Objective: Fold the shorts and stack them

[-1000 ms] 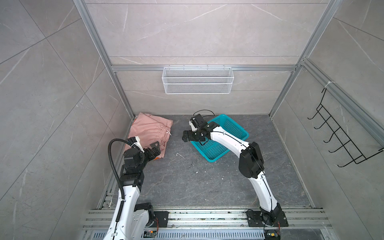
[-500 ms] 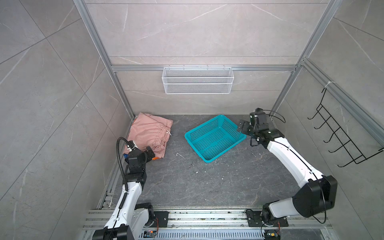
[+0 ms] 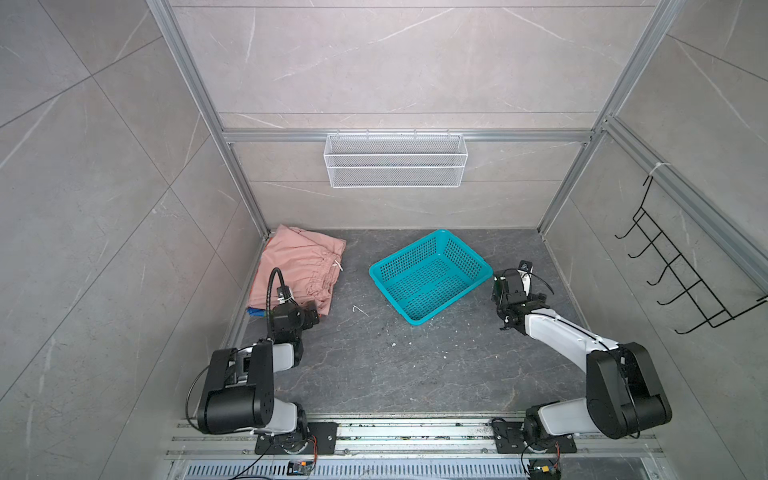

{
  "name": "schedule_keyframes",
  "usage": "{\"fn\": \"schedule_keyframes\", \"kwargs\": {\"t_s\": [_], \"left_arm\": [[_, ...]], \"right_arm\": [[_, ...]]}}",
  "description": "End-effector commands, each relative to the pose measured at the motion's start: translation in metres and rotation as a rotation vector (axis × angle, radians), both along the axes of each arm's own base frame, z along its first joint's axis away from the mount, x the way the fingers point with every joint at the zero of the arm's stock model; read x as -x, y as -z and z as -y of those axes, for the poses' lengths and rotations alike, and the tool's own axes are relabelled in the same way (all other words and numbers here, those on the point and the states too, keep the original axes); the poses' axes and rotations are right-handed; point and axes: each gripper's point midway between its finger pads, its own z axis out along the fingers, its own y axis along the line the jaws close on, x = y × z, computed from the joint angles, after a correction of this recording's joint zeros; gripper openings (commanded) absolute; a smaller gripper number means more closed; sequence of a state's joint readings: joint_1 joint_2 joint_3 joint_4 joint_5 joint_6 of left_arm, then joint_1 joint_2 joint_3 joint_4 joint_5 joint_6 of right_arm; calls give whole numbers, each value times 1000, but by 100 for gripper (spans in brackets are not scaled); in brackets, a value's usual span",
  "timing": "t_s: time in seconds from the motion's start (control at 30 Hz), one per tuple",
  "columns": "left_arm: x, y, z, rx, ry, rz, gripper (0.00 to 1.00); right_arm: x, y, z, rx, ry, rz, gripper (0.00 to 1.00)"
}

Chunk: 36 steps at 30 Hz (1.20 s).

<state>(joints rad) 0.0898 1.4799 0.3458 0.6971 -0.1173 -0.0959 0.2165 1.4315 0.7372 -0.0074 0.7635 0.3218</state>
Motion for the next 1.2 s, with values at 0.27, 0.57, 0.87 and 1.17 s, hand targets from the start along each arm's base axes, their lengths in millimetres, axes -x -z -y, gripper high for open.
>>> {"fn": "schedule_keyframes", "kwargs": {"t_s": [0.27, 0.57, 0.87, 1.17], "left_arm": [[-22, -34, 10, -34, 75, 133, 100], [-22, -33, 10, -35, 75, 133, 100], [-22, -33, 10, -35, 76, 132, 100], [-23, -33, 10, -33, 76, 133, 100]], "right_arm": [[-6, 6, -8, 71, -124, 267, 100], [-4, 8, -30, 31, -279, 307, 100], [-14, 28, -29, -119, -393, 297, 100], [-14, 27, -27, -102, -389, 311, 100]]}}
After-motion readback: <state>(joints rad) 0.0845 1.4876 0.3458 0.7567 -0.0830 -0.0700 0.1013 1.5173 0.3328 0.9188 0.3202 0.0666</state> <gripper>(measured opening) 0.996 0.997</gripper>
